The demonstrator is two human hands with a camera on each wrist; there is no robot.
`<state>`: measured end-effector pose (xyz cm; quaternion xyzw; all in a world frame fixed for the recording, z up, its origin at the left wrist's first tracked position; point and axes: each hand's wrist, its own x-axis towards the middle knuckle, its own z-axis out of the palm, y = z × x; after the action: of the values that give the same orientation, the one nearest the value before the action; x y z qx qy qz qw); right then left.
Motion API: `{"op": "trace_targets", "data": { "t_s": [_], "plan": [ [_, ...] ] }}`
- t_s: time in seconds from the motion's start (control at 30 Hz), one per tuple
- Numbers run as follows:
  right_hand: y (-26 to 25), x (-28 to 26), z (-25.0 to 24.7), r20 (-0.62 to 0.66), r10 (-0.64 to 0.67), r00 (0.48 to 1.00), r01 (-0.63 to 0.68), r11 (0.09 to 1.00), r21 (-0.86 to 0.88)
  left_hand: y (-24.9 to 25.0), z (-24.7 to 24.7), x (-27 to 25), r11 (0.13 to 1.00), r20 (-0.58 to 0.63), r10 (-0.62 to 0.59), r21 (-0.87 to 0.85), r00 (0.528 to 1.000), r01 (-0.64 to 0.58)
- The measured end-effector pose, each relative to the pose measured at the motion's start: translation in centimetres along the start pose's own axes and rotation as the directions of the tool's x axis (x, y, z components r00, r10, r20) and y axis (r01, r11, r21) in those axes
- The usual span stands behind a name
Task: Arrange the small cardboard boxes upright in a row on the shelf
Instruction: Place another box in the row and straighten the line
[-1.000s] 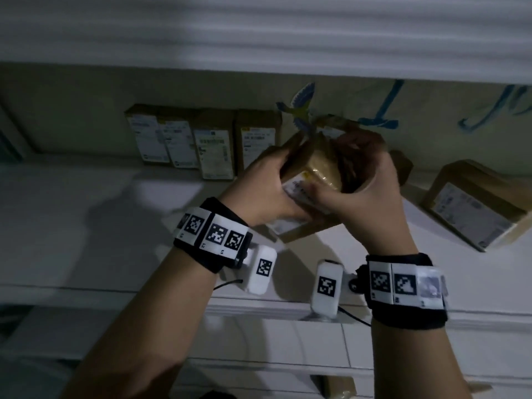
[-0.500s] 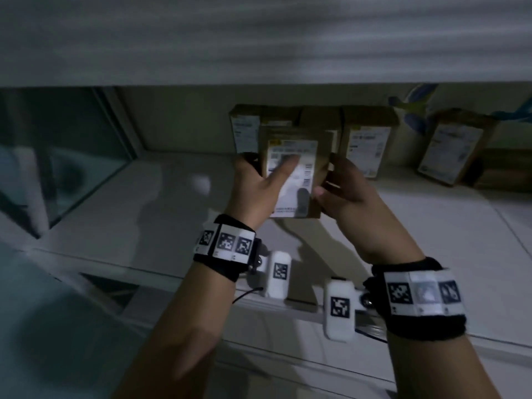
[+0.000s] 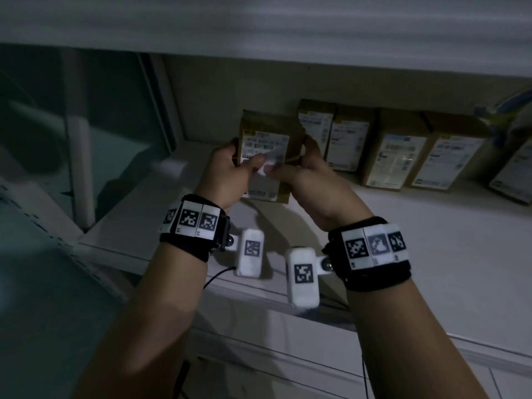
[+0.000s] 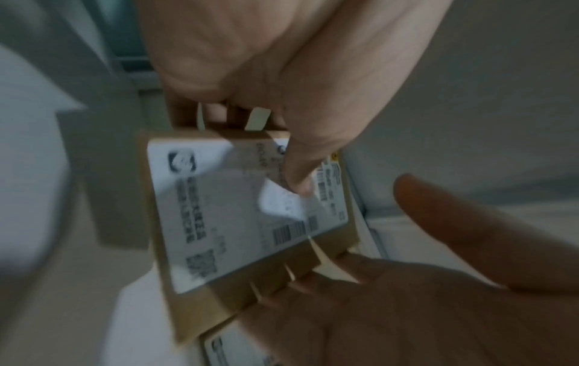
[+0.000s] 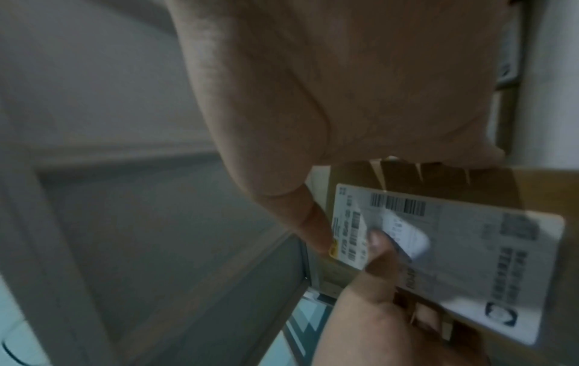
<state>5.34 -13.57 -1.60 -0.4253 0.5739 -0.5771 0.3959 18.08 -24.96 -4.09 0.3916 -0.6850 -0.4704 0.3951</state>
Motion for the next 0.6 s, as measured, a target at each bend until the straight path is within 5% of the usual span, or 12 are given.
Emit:
{"op": "trace_targets", "data": {
  "t_s": [0.2,0.6],
  "plan": [
    [-0.2,5.9,4.4,-0.146,-0.062,0.987,0.056,0.997,-0.045,-0.7,-3.1,4.8,0.998,-0.093,0.05,0.033,0.994,-0.047],
    [1.6,12.3,4.7,-0.284,0.045,0.958,0.03,0.967,0.255,-2.9,-1.9,13.1,0.999,0.018,-0.052,0.013,0.998,0.052]
  ]
}}
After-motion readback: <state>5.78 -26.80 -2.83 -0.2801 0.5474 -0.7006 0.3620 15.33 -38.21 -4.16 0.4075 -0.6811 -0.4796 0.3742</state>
